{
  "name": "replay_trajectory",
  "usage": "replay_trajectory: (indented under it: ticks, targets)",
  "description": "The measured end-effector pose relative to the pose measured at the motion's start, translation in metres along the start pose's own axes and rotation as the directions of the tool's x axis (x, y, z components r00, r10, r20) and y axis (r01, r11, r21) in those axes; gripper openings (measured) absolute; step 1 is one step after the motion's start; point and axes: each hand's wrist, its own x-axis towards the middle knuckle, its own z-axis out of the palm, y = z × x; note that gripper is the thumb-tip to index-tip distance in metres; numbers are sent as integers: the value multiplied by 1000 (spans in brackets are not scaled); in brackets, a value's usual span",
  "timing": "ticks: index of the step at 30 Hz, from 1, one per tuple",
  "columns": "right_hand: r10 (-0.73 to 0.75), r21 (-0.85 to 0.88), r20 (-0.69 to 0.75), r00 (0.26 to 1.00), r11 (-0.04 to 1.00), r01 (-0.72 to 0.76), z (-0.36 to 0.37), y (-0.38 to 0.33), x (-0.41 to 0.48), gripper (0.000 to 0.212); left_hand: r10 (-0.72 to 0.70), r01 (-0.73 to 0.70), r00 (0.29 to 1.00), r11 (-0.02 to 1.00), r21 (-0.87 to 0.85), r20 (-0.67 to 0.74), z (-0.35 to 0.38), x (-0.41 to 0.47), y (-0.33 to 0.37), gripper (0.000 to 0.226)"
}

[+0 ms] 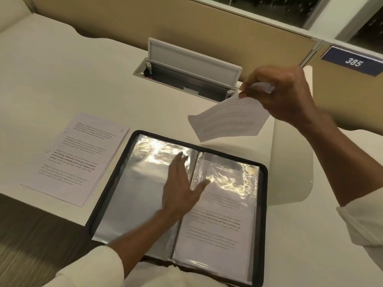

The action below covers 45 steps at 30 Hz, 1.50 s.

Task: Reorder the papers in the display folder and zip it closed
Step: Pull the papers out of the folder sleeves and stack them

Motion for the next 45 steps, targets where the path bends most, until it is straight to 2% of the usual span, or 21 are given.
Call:
replay_trajectory:
  ticks: [2, 5, 9, 11, 14, 17, 20, 24, 30, 35, 38, 45]
  targets:
    - [-14, 40, 45, 999, 999, 12, 0, -15, 2, 16, -30, 20, 997, 991, -134, -71, -18, 17, 9, 102]
    - [1, 141, 99, 995, 990, -15, 1, -35, 10, 17, -38, 1, 990, 964, -265, -134, -47, 35, 22, 79]
    - [76, 271, 105, 992, 957, -102, 9, -52, 23, 22, -104, 53, 987, 930, -364, -122, -87, 37, 30, 32]
    - [173, 354, 71, 982, 916, -187, 24, -52, 28, 21, -145, 93, 986, 894, -439, -86, -105, 33, 27, 25]
    - [387, 545, 82, 919, 755, -366, 59, -48, 29, 30, -230, 172, 972, 824, -539, -43, -129, 25, 16, 26]
    - [517, 665, 154, 842, 576, -476, 99, -54, 22, 39, -282, 204, 958, 799, -565, -52, -151, 20, -3, 26]
    - [588, 737, 263, 765, 389, -553, 142, -76, 8, 37, -345, 242, 935, 780, -578, -75, -178, 16, -30, 23]
    - [595, 748, 450, 666, 156, -645, 200, -117, -10, 27, -440, 317, 895, 744, -589, -74, -211, 18, -67, 21]
    - [588, 655, 579, 565, 77, -752, 269, -186, -15, 20, -503, 395, 857, 781, -484, -111, -262, 39, -119, 23]
    - [664, 583, 601, 445, 17, -813, 312, -234, 4, 14, -474, 426, 859, 872, -243, -194, -296, 68, -162, 25]
    - [728, 570, 574, 375, -26, -821, 333, -250, 21, 12, -468, 458, 857, 884, -100, -217, -310, 86, -187, 30]
    - [766, 487, 558, 320, 11, -874, 372, -266, 51, 26, -469, 514, 845, 846, 145, -257, -330, 117, -223, 35]
